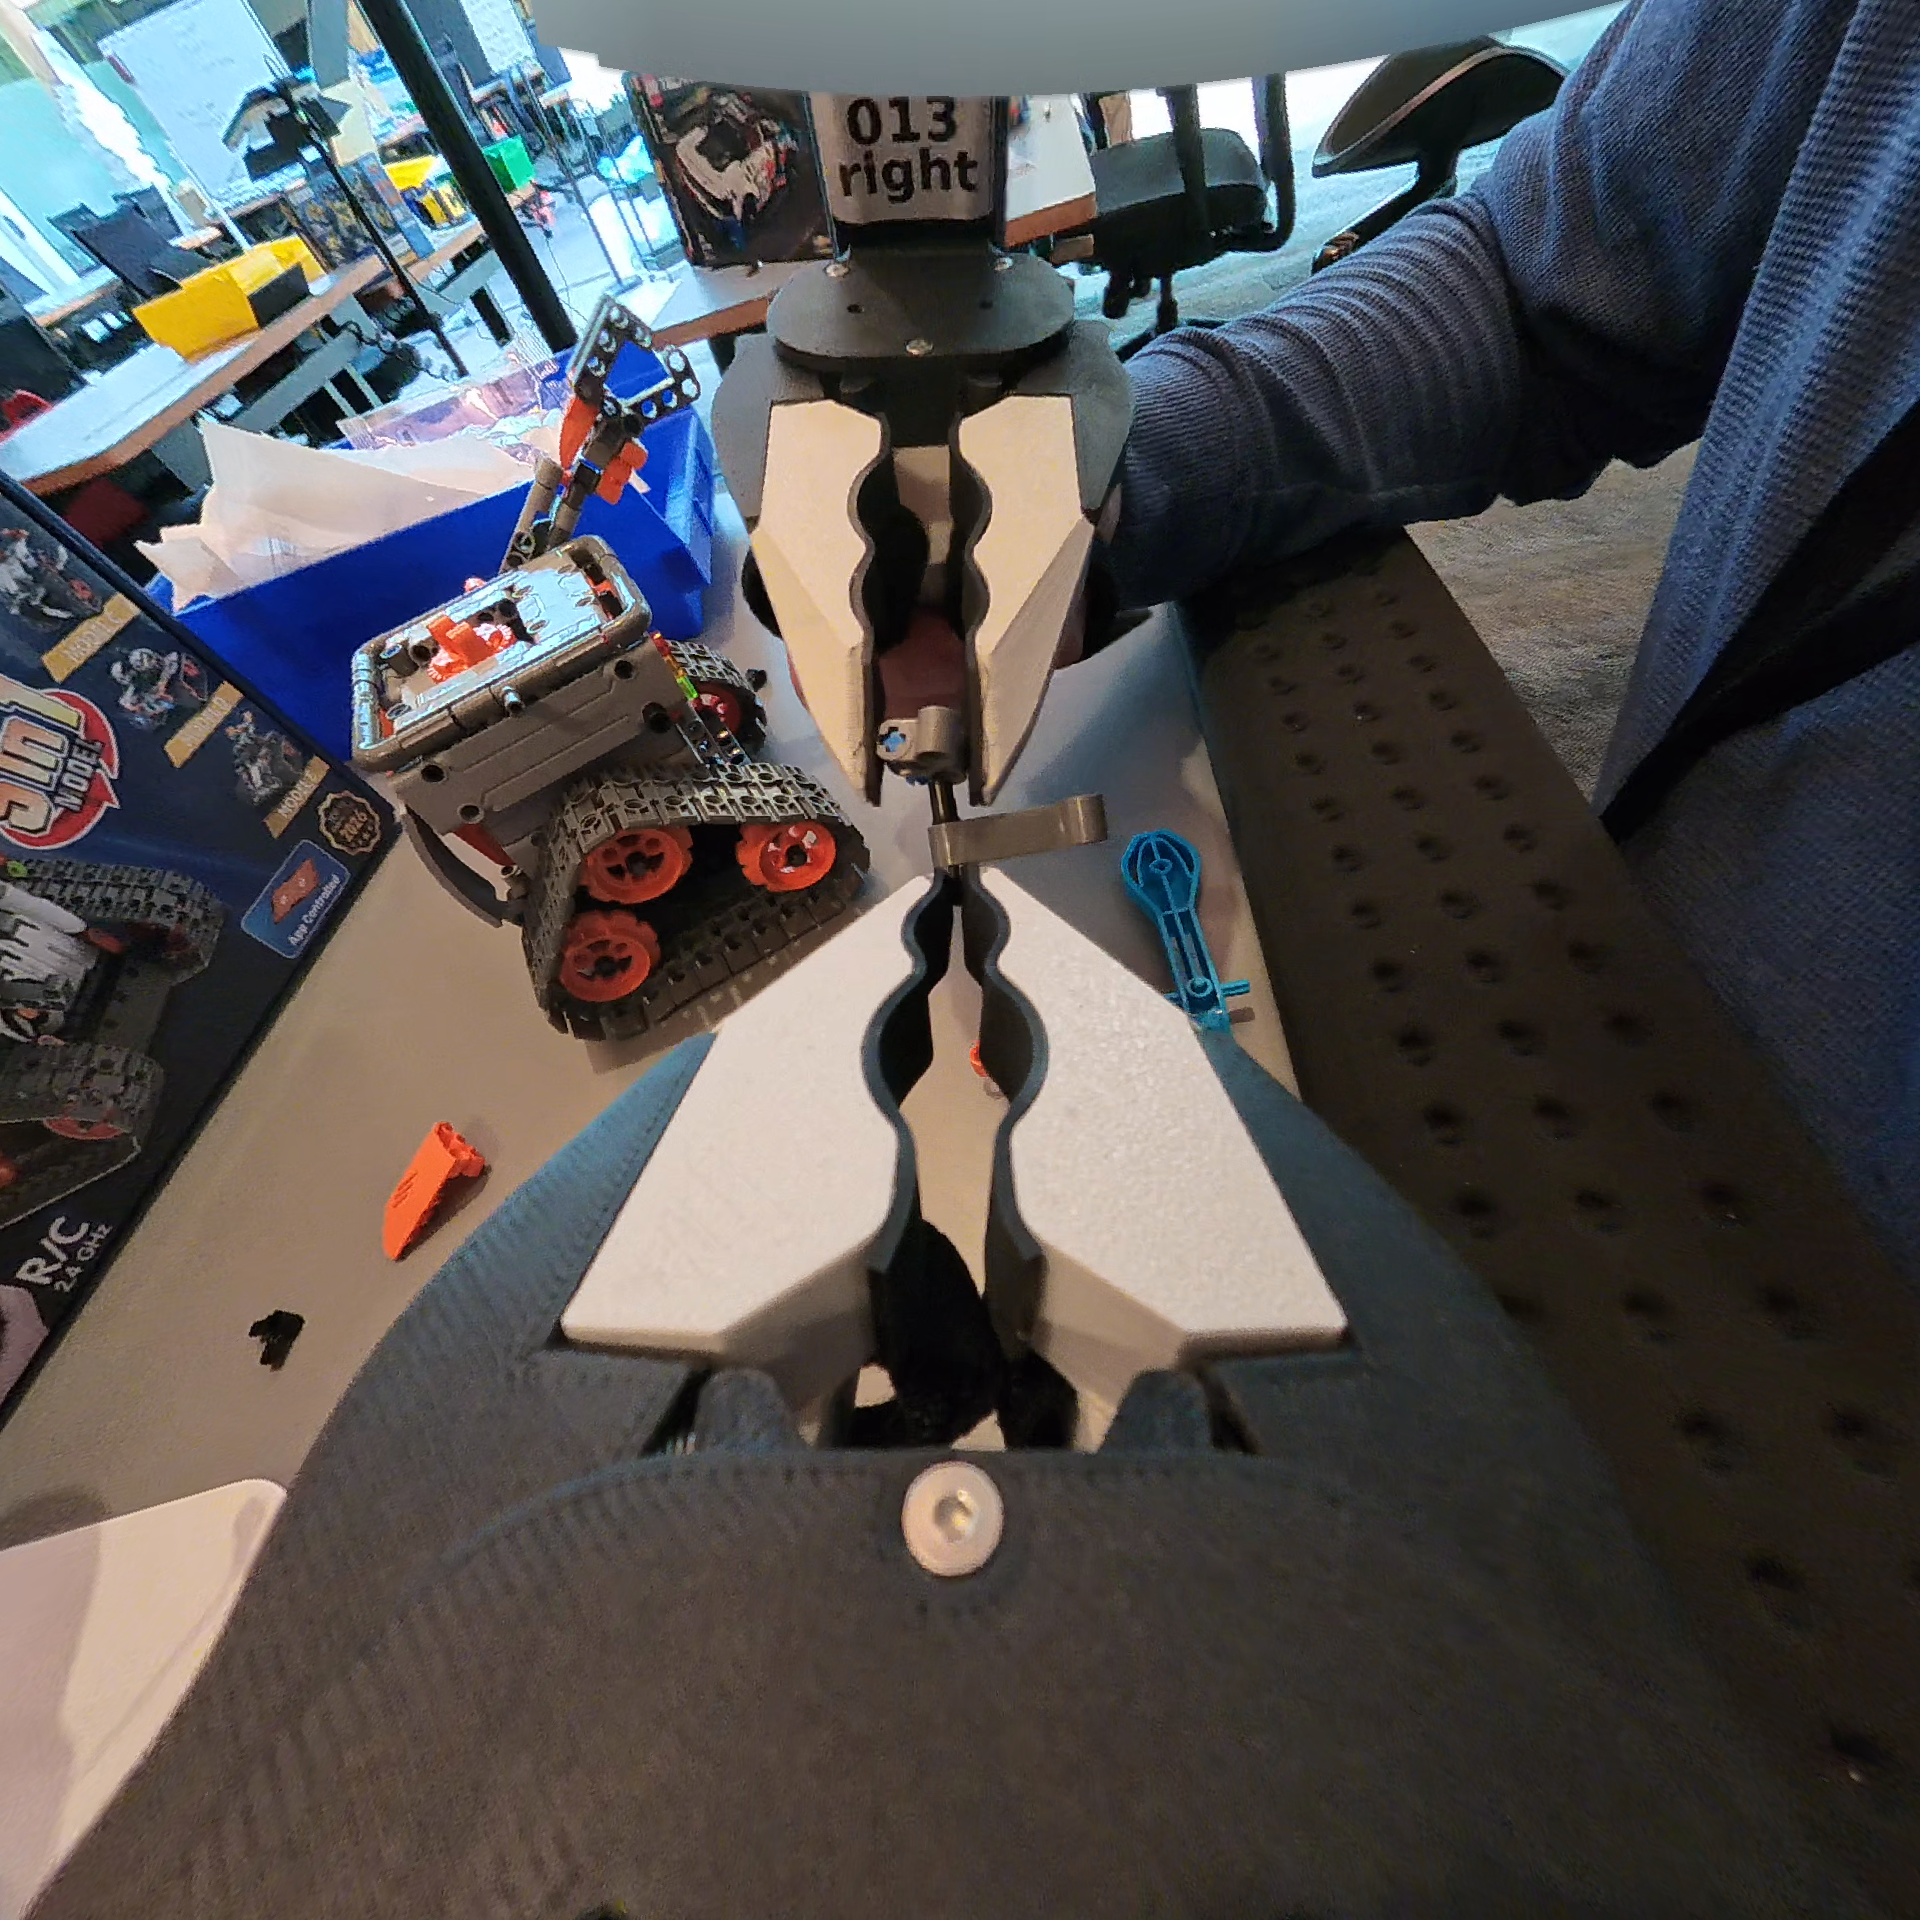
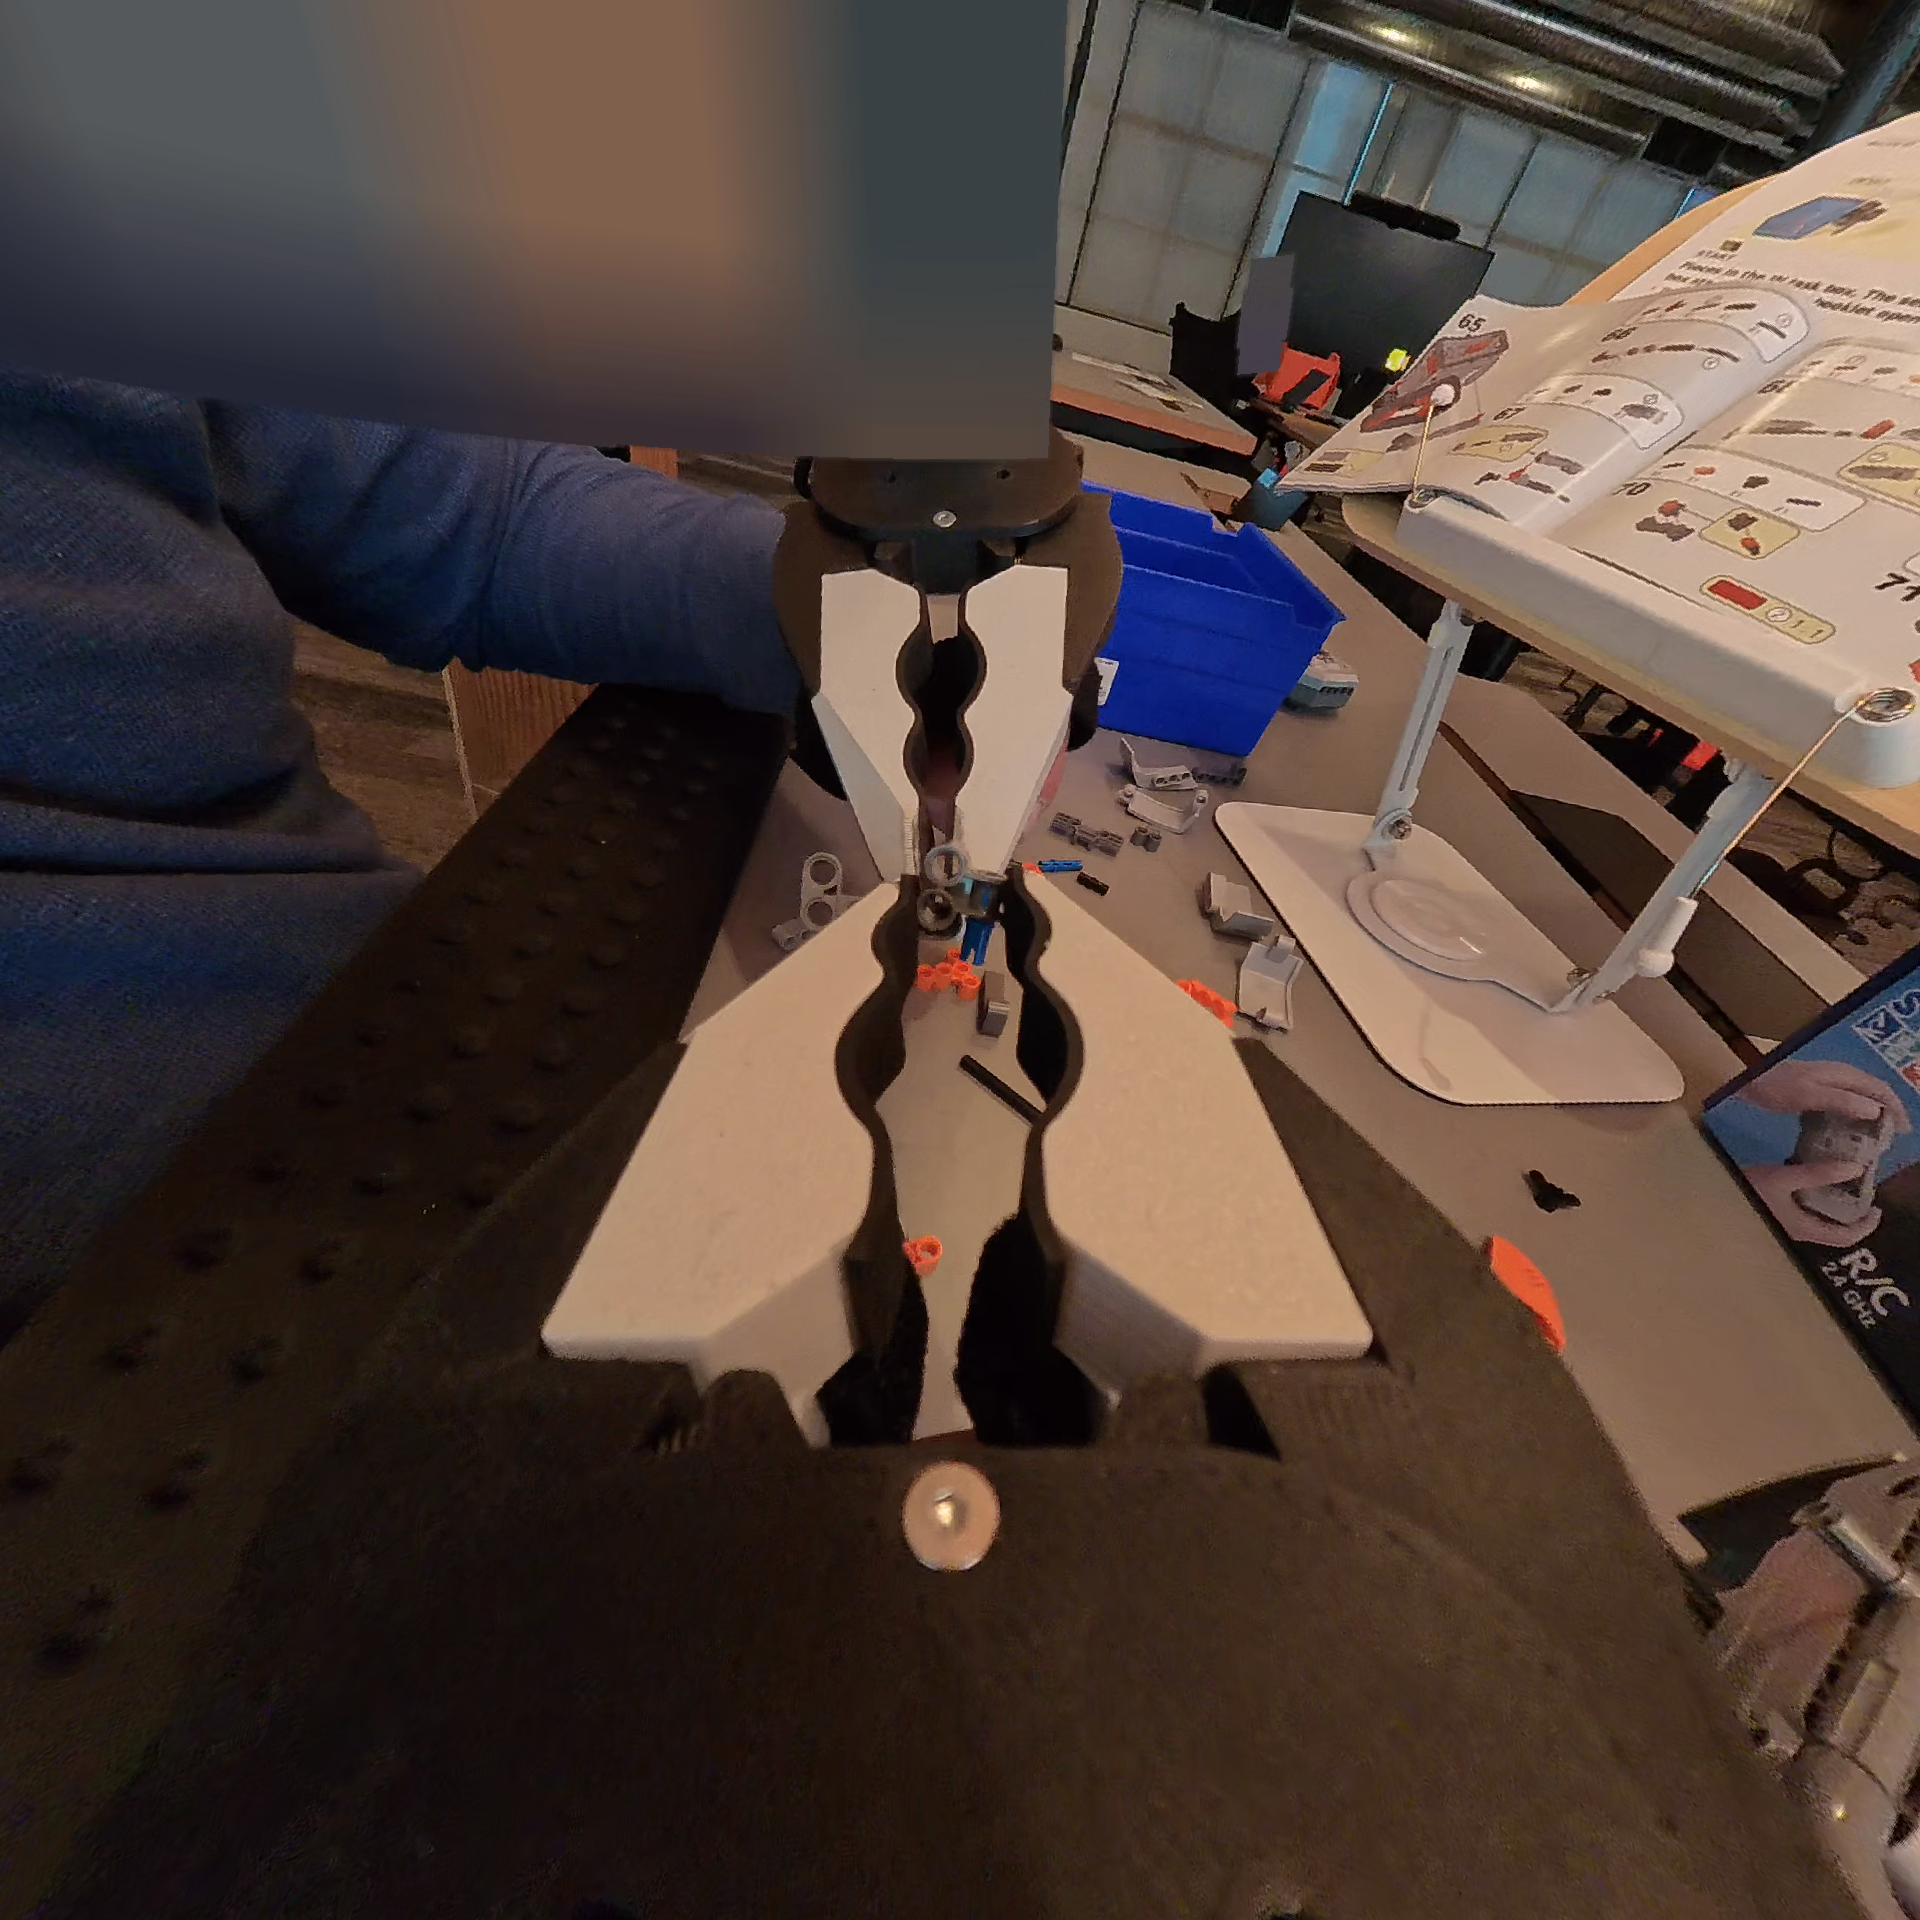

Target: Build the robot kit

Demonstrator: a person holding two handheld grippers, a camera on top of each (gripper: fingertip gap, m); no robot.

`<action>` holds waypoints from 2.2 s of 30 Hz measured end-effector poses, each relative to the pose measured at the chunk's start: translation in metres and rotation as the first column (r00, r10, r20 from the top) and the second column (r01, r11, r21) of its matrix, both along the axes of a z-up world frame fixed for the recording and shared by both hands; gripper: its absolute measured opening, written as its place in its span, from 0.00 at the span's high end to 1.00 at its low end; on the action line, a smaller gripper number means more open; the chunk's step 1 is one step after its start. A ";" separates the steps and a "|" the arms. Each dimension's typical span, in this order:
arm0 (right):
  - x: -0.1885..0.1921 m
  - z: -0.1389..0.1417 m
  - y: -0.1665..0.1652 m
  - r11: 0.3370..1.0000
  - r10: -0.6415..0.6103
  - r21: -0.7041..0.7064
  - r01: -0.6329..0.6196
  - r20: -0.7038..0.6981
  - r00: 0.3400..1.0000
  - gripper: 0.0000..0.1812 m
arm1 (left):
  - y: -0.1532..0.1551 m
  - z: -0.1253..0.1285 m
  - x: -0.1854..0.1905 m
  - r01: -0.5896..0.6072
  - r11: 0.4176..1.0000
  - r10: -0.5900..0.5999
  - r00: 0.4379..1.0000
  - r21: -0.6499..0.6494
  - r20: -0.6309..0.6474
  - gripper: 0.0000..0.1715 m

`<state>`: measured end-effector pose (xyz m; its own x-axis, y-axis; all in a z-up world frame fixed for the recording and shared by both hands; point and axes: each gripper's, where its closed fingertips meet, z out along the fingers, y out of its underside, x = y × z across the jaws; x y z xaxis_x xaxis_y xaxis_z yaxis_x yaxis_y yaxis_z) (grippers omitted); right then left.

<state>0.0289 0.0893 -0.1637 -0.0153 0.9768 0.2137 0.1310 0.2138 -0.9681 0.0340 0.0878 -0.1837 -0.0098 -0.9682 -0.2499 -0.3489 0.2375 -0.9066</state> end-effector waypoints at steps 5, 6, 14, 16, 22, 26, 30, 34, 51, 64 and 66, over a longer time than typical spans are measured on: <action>0.003 0.009 0.001 0.999 0.013 -0.046 -0.016 -0.059 0.998 0.92 | -0.002 0.007 0.001 0.007 1.000 -0.006 0.999 -0.014 0.032 1.00; 0.003 0.009 0.001 0.999 0.014 -0.051 -0.017 -0.060 0.998 0.92 | -0.003 0.007 0.002 0.008 1.000 -0.008 0.999 -0.010 0.035 1.00; 0.006 0.007 -0.002 0.999 0.031 -0.040 -0.032 -0.027 0.999 0.92 | -0.002 0.007 0.003 -0.002 1.000 0.003 0.999 -0.011 0.034 1.00; 0.005 0.005 -0.002 0.999 0.028 -0.037 -0.029 -0.020 0.999 0.92 | -0.002 0.007 0.003 -0.002 1.000 0.002 0.999 -0.008 0.032 1.00; 0.004 0.005 -0.002 0.999 0.024 -0.043 -0.025 -0.028 0.999 0.92 | -0.002 0.009 0.004 -0.011 1.000 0.010 0.999 0.010 0.037 1.00; 0.004 0.003 -0.002 0.999 0.015 -0.032 -0.015 -0.010 1.000 0.93 | -0.002 0.006 0.005 -0.021 0.999 0.020 1.000 0.049 0.024 1.00; 0.003 -0.002 -0.002 1.000 0.003 -0.006 -0.003 0.038 0.999 0.93 | -0.002 0.002 0.004 -0.040 0.991 0.043 0.999 0.126 -0.021 1.00; 0.003 -0.013 0.002 0.999 -0.029 0.036 0.025 0.112 0.993 0.93 | 0.002 -0.008 0.003 -0.064 0.974 0.089 0.990 0.219 -0.105 1.00; 0.001 -0.035 0.014 0.991 -0.124 0.086 0.106 0.243 0.962 0.93 | 0.013 -0.031 0.001 -0.099 0.925 0.191 0.956 0.366 -0.224 1.00; -0.001 -0.050 0.023 0.984 -0.173 0.009 0.179 0.313 0.934 0.93 | 0.026 -0.040 -0.002 -0.132 0.837 0.314 0.911 0.531 -0.269 1.00; -0.001 -0.048 0.024 0.983 -0.179 0.016 0.183 0.303 0.936 0.93 | 0.027 -0.038 -0.002 -0.150 0.843 0.319 0.913 0.517 -0.255 1.00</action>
<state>0.0283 0.1135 -0.2115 0.1005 0.9715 0.2147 0.4530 0.1474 -0.8793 0.0321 0.1153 -0.2219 0.0417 -0.7106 -0.7024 -0.6983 0.4821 -0.5292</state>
